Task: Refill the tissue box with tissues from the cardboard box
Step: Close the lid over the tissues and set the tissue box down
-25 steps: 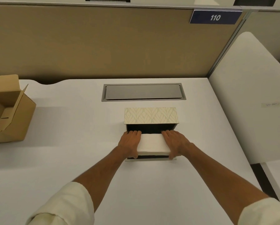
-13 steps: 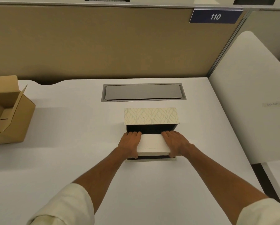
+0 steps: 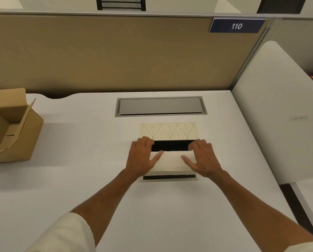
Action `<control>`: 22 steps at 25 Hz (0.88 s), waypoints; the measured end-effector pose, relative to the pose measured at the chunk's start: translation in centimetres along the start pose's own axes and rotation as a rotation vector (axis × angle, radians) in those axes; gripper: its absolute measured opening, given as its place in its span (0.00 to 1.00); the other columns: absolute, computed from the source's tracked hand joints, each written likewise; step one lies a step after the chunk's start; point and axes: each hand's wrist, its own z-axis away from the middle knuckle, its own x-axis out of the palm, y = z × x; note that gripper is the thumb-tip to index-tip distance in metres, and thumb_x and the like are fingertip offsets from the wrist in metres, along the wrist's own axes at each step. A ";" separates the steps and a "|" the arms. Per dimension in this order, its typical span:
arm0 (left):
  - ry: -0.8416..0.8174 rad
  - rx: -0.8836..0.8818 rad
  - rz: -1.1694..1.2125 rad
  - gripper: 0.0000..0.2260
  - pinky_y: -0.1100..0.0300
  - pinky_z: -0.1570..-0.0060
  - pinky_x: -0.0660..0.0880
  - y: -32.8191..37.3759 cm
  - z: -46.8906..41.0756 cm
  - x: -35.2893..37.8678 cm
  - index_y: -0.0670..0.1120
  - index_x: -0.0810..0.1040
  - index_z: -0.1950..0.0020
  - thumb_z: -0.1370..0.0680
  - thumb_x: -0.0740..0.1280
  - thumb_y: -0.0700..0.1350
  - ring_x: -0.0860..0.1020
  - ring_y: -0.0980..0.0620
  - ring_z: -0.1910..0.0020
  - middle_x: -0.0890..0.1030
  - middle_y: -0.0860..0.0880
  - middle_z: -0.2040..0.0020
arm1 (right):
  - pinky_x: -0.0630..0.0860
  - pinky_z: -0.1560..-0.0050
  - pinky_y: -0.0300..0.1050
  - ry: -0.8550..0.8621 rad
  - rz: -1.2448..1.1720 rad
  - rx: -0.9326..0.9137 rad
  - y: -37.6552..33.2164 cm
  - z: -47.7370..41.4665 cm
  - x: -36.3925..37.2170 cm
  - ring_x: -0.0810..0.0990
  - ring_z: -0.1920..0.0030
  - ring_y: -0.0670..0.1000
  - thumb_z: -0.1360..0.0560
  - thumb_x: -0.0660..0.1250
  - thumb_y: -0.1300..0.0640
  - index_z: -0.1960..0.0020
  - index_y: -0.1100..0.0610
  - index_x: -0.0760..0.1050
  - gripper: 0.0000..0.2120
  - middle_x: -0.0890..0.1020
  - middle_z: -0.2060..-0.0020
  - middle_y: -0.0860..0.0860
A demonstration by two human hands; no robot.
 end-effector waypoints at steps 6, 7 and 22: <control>0.127 -0.810 0.477 0.09 0.58 0.55 0.72 -1.7 -3.9 -2.3 0.37 0.76 0.46 0.19 0.60 0.41 0.76 0.47 0.54 0.79 0.41 0.50 | 0.74 0.48 0.45 0.158 -0.343 0.548 0.5 -3.3 -1.7 0.77 0.45 0.58 0.22 0.63 0.58 0.40 0.60 0.73 0.12 0.78 0.44 0.60; 0.047 -0.885 0.541 0.09 0.57 0.55 0.72 -2.1 -4.3 -2.4 0.36 0.76 0.47 0.19 0.60 0.41 0.76 0.47 0.54 0.79 0.42 0.51 | 0.75 0.45 0.48 0.081 -0.429 0.630 0.5 -3.9 -2.0 0.77 0.42 0.59 0.21 0.62 0.57 0.36 0.60 0.71 0.15 0.78 0.41 0.61; -0.083 -1.024 0.732 0.15 0.55 0.57 0.72 -0.7 -1.2 -2.8 0.38 0.74 0.60 0.20 0.62 0.48 0.82 0.41 0.53 0.78 0.41 0.56 | 0.72 0.54 0.46 -0.072 -0.579 0.874 -0.5 -2.1 -2.8 0.77 0.54 0.55 0.24 0.67 0.53 0.47 0.63 0.74 0.13 0.80 0.52 0.58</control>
